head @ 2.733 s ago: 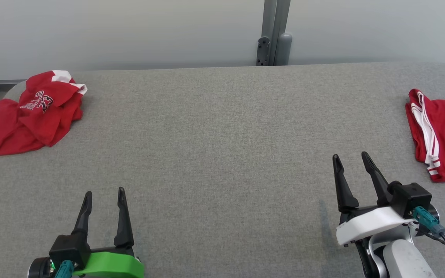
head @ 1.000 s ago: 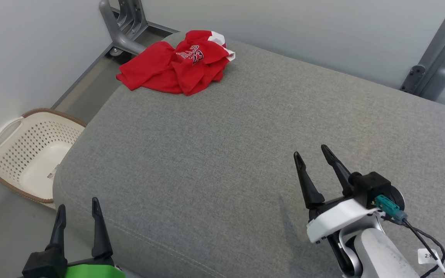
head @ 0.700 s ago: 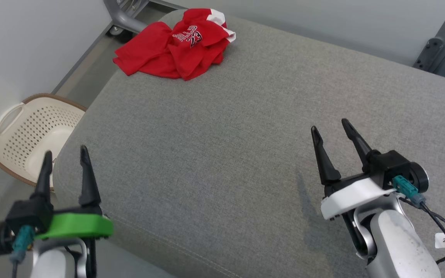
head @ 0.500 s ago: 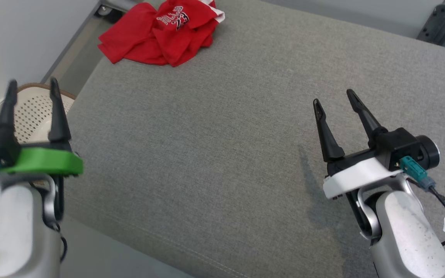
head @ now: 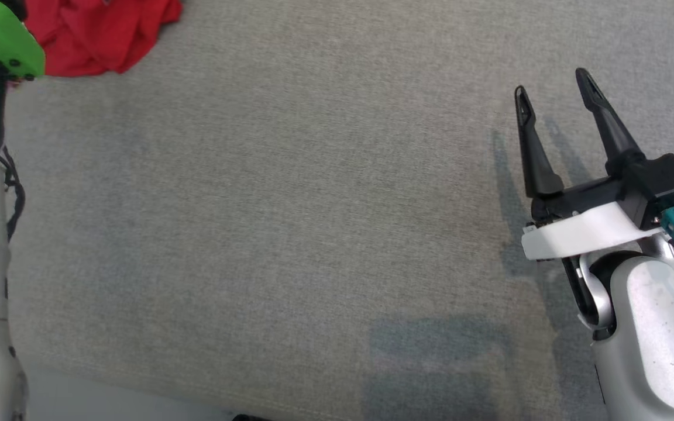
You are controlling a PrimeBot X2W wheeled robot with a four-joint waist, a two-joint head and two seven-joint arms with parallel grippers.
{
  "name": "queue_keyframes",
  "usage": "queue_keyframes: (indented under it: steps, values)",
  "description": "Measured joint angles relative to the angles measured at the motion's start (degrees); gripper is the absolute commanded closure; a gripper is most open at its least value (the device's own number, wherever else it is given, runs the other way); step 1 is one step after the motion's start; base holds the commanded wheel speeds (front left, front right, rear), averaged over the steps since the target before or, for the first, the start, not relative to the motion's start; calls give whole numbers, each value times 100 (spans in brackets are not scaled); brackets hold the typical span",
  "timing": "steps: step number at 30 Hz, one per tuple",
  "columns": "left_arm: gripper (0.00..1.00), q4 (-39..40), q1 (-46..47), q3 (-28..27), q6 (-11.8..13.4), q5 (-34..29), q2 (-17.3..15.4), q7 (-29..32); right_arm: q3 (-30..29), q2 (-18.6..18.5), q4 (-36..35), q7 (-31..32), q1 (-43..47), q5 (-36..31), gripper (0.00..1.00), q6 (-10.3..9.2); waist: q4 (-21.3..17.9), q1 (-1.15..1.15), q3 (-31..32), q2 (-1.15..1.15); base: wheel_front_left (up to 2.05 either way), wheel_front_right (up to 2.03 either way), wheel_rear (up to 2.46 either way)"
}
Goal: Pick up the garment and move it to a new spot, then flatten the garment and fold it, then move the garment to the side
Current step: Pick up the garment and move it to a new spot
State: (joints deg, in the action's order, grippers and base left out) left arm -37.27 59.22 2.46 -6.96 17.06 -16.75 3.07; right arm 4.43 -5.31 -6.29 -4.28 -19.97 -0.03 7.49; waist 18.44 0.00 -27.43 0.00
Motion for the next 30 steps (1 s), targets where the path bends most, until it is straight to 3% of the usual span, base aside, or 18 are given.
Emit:
queue_keyframes:
  steps: [8,18,19,20,21,30]
  values:
    - [0,-1124,404,158,-35,112,-530,433,-131,29,-482,35,-124,-75,0,0,-649,0,-637,0,0,0,0]
    - [0,-2037,589,155,55,213,-749,600,-185,91,-664,-5,-140,-101,0,0,-1196,0,-1212,0,0,0,0]
    - [21,-2075,628,159,77,213,-778,580,-180,99,-658,-21,-140,-101,0,1,-1231,1,-1233,0,0,0,0]
    - [82,-2111,649,165,93,211,-799,524,-170,104,-643,-36,-140,-101,0,1,-1259,1,-1247,0,0,0,0]
    - [100,-2145,657,187,97,194,-806,443,-160,113,-614,-40,-140,-100,0,1,-1280,0,-1248,0,0,0,0]
    - [100,-2268,694,399,64,67,-912,-192,-86,183,-204,-283,-129,2,0,1,-1303,1,-820,0,0,0,0]
